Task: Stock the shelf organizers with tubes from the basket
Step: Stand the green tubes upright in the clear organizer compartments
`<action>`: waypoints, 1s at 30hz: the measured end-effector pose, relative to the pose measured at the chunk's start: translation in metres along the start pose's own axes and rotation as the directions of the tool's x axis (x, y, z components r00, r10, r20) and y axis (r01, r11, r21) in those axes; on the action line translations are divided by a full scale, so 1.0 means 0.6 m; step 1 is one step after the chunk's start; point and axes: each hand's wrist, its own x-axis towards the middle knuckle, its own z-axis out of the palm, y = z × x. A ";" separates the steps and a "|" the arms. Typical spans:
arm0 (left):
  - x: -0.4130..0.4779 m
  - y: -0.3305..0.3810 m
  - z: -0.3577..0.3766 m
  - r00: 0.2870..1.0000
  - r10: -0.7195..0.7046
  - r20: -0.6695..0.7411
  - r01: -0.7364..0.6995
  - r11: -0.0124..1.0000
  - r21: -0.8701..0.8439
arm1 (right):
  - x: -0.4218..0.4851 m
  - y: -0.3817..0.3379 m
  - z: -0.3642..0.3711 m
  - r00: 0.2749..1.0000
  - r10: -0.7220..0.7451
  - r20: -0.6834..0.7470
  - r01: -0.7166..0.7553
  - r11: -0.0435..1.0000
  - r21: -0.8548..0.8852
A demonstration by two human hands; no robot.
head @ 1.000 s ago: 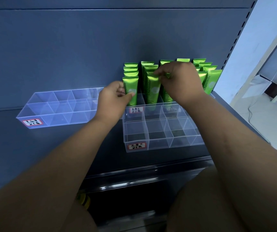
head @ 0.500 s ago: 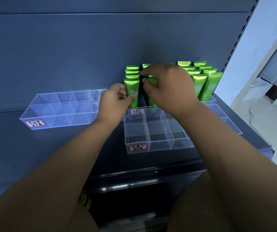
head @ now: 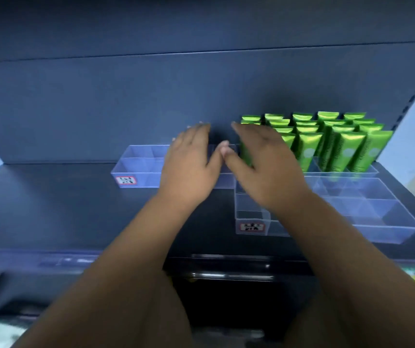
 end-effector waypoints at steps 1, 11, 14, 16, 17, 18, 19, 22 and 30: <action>-0.013 -0.006 -0.023 1.000 -0.007 0.004 0.007 0.997 0.075 | -0.007 -0.023 0.007 0.999 -0.014 0.036 0.013 1.000 0.027; -0.328 -0.137 -0.311 0.891 -0.356 -0.282 0.453 0.735 0.504 | -0.106 -0.377 0.096 0.911 -0.363 0.195 0.314 0.918 0.240; -0.462 -0.181 -0.393 0.783 -0.486 -0.388 0.622 0.593 0.512 | -0.162 -0.507 0.150 0.851 -0.474 0.229 0.363 0.843 0.397; -0.548 -0.208 -0.436 0.703 -0.566 -0.431 0.707 0.488 0.512 | -0.204 -0.584 0.187 0.782 -0.558 0.279 0.402 0.792 0.459; -0.587 -0.219 -0.451 0.659 -0.607 -0.445 0.744 0.436 0.507 | -0.224 -0.615 0.203 0.742 -0.594 0.311 0.416 0.771 0.482; -0.624 -0.231 -0.462 0.612 -0.647 -0.454 0.777 0.385 0.498 | -0.242 -0.643 0.220 0.698 -0.624 0.352 0.422 0.755 0.501; -0.659 -0.243 -0.468 0.567 -0.684 -0.458 0.804 0.339 0.488 | -0.258 -0.666 0.238 0.652 -0.645 0.400 0.425 0.747 0.512; -0.741 -0.282 -0.462 0.466 -0.762 -0.450 0.854 0.255 0.454 | -0.295 -0.704 0.299 0.542 -0.645 0.539 0.400 0.762 0.510; -0.877 -0.410 -0.372 0.139 -0.956 -0.260 0.964 0.070 0.258 | -0.358 -0.683 0.474 0.341 -0.435 0.833 0.312 0.888 0.337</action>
